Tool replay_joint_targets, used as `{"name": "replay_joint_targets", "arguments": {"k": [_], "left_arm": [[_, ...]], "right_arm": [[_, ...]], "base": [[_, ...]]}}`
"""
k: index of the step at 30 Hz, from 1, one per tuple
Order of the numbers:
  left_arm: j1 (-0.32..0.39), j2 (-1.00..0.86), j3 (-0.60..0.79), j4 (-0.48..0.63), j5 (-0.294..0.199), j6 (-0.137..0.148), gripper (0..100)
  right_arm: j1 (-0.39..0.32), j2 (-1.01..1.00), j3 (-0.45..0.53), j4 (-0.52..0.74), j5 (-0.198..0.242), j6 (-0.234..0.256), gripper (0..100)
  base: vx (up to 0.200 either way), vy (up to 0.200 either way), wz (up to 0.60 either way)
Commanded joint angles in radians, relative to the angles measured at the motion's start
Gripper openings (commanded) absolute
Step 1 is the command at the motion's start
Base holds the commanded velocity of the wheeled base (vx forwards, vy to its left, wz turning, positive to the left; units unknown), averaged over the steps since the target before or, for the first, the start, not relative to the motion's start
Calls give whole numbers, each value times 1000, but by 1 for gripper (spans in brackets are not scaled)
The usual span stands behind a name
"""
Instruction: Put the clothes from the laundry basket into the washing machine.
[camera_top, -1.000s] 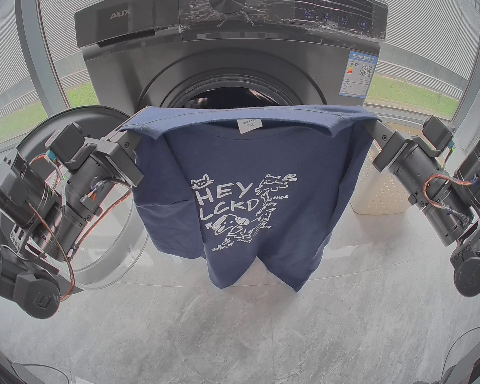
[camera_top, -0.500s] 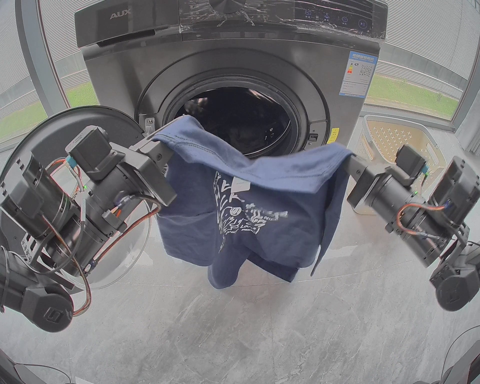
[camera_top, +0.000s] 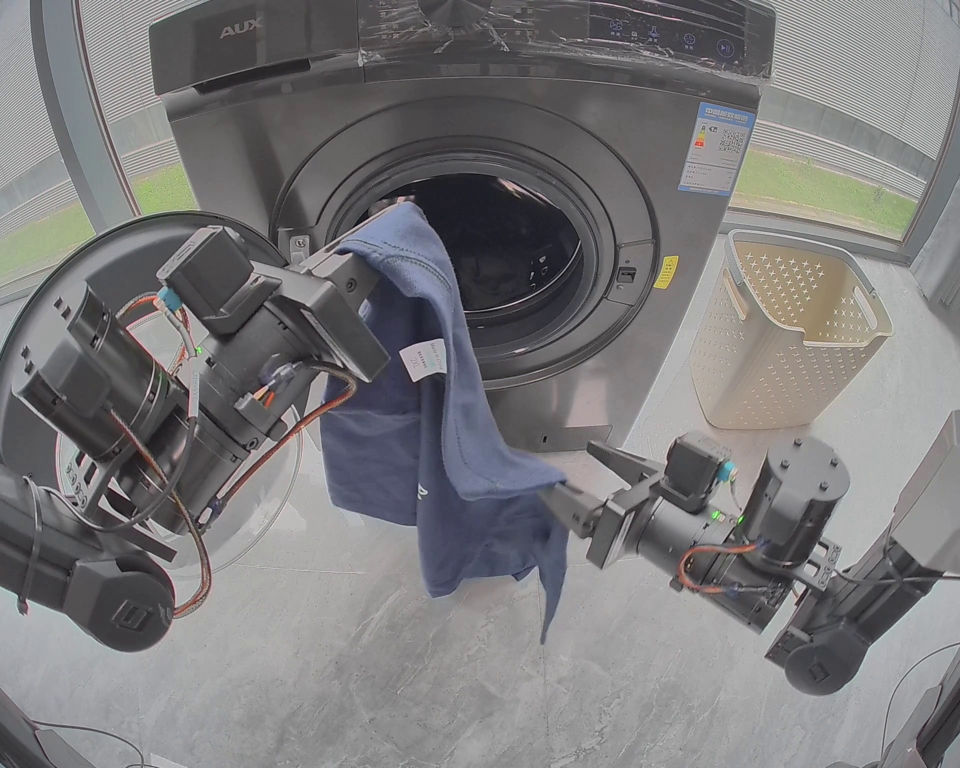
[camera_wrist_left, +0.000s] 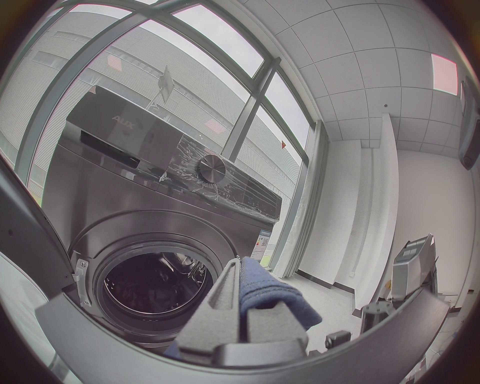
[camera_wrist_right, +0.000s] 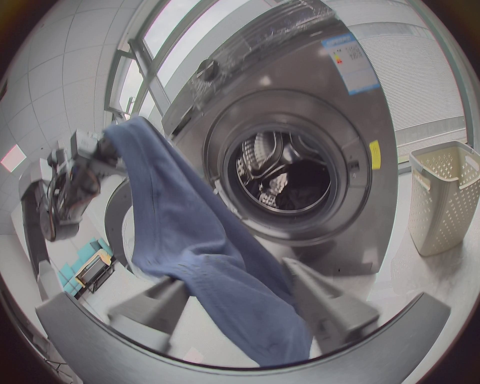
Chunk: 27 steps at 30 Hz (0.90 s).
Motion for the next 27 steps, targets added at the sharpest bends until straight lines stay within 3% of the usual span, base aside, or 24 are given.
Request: {"name": "replay_joint_targets", "arguments": {"k": [1, 7, 13, 17, 27], "left_arm": [[-2, -5, -8, -4, -3, -2, 0], [-2, -28, -2, -16, -14, -5, 0], [-9, -32, 0, -19, -14, -4, 0], [-41, -48, 7, -25, -14, -4, 0], [-85, -77, 15, -27, -16, -4, 0]], "right_arm": [[31, 100, 90, -36, 6, -13, 100], [41, 123, 174, -64, 31, -35, 100], [27, 126, 157, -64, 35, -39, 100], [-7, 172, 79, -73, 34, -39, 100], [4, 239, -116, -91, 40, -42, 100]], "base": [[0, 0, 0], [0, 0, 0], [0, 0, 0], [0, 0, 0], [0, 0, 0]]}}
